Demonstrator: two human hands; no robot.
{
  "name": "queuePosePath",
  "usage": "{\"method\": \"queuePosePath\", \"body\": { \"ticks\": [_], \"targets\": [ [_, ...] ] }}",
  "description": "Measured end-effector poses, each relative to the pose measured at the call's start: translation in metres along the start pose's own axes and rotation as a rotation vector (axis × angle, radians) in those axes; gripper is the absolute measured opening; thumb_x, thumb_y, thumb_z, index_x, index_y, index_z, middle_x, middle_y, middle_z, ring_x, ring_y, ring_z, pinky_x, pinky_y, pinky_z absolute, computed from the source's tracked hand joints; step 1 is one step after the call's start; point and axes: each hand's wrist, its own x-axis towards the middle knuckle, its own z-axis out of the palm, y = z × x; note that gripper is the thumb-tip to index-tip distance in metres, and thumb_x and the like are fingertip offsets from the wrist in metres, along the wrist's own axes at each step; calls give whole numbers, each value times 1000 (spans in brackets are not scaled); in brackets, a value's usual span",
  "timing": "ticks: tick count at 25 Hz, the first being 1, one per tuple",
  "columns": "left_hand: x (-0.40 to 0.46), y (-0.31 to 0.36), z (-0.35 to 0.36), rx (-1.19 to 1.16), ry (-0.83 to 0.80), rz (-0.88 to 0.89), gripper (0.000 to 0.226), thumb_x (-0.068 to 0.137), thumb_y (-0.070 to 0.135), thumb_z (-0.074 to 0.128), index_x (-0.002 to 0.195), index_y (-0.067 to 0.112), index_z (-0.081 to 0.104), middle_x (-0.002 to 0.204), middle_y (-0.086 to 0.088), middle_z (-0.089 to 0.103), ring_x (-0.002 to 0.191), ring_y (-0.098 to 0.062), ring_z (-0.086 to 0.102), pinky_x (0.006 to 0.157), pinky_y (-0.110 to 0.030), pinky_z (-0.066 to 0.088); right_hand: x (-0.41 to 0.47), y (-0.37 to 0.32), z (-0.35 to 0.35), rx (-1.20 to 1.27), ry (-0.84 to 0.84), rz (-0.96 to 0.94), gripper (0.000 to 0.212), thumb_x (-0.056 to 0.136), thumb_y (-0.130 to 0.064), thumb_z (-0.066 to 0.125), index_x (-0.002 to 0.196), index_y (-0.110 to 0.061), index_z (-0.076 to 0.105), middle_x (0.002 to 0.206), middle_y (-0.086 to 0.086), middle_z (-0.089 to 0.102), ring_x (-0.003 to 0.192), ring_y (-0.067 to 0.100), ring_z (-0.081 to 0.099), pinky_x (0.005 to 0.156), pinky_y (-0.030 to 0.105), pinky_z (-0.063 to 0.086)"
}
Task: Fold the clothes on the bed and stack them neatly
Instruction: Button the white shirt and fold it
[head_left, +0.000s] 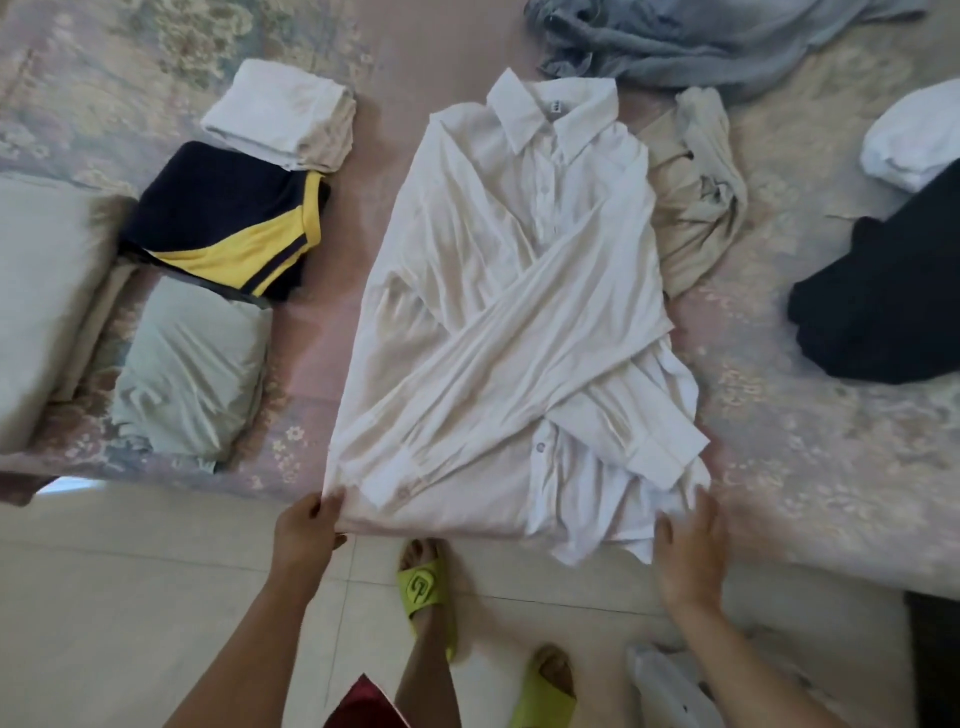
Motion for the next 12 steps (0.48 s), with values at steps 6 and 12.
{"method": "queuePosePath", "body": {
  "ticks": [6, 12],
  "targets": [
    [-14, -17, 21, -257, -67, -70, 44, 99, 10, 63, 138, -7, 50, 122, -21, 62, 106, -34, 61, 104, -51, 46, 35, 46, -5, 422, -96, 316, 23, 96, -19, 69, 95, 3, 62, 96, 23, 63, 94, 34, 59, 80, 37, 40],
    [-26, -23, 21, -359, 138, -42, 43, 101, 11, 59, 136, -12, 49, 129, -25, 59, 110, -39, 60, 103, -56, 49, 26, 86, -12, 460, -54, 251, 17, 99, -12, 62, 105, 4, 60, 95, 21, 64, 76, 22, 56, 64, 27, 43]
  ]
}}
